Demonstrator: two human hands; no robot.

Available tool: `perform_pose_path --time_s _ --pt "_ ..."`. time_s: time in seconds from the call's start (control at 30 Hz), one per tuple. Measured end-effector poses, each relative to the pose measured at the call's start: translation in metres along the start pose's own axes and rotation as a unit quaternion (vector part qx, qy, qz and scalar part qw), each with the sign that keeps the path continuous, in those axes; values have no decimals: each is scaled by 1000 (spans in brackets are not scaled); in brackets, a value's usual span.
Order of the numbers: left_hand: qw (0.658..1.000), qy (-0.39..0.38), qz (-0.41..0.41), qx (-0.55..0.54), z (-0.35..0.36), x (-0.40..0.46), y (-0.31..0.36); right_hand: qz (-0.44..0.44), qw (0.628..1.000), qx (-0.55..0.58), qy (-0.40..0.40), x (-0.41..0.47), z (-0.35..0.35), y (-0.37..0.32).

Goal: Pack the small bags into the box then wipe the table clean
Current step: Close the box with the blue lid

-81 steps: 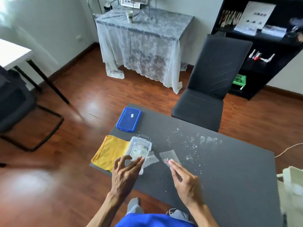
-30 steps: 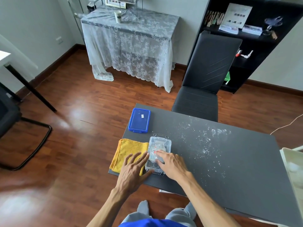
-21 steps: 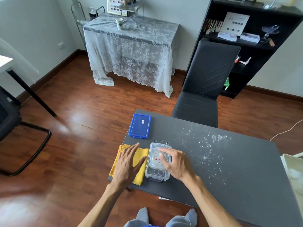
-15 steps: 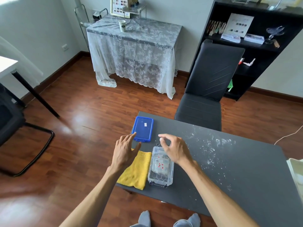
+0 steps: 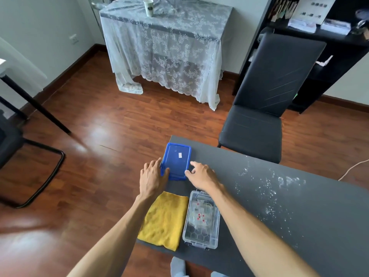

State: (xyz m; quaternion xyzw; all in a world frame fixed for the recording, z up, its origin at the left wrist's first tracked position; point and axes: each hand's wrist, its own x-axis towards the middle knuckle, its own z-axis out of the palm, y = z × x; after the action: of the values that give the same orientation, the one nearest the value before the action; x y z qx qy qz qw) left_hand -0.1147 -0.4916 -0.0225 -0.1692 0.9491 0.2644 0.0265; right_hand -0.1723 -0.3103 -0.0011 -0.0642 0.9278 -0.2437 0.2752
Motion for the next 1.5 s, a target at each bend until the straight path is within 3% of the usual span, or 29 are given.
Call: perform_pose_path --time_s 0.23,0.4,0.63,0.87,1.17,1.5 --pt "997 -2 -56 -55 3 8 -8 14 998 53 18 21 21 -8" --pt "994 39 -53 -89 -8 2 -1 2 991 86 106 18 25 -19" --pt "984 82 -10 -158 -35 -24 17 -3 963 170 207 -23 13 -20" --pt "970 110 55 -209 -45 -86 44 -22 914 283 292 -101 7 -5" --pt "977 46 115 -176 -1 -170 30 14 911 284 298 -194 57 59" --pt "987 22 110 -116 16 -192 21 56 926 260 269 -207 79 71"
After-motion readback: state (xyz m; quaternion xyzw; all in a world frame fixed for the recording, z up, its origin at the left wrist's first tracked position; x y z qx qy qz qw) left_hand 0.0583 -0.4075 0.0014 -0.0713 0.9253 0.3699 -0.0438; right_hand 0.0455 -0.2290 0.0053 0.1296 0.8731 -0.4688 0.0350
